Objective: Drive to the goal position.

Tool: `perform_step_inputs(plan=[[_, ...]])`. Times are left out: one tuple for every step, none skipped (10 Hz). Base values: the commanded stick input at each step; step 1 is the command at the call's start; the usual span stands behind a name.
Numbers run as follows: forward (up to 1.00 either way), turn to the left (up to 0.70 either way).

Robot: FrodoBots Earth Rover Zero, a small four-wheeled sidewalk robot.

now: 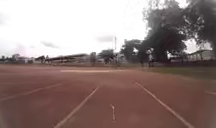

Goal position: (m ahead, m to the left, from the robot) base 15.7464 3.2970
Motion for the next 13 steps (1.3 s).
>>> perform_step_inputs(plan=[[0.70, 0.00], [0.70, 0.00], [0.70, 0.00], [0.70, 0.00], [0.70, 0.00], [0.70, 0.00], [0.70, 0.00], [0.70, 0.00], [0.70, 0.00], [0.70, 0.00], [0.70, 0.00], [0.70, 0.00], [0.70, 0.00]])
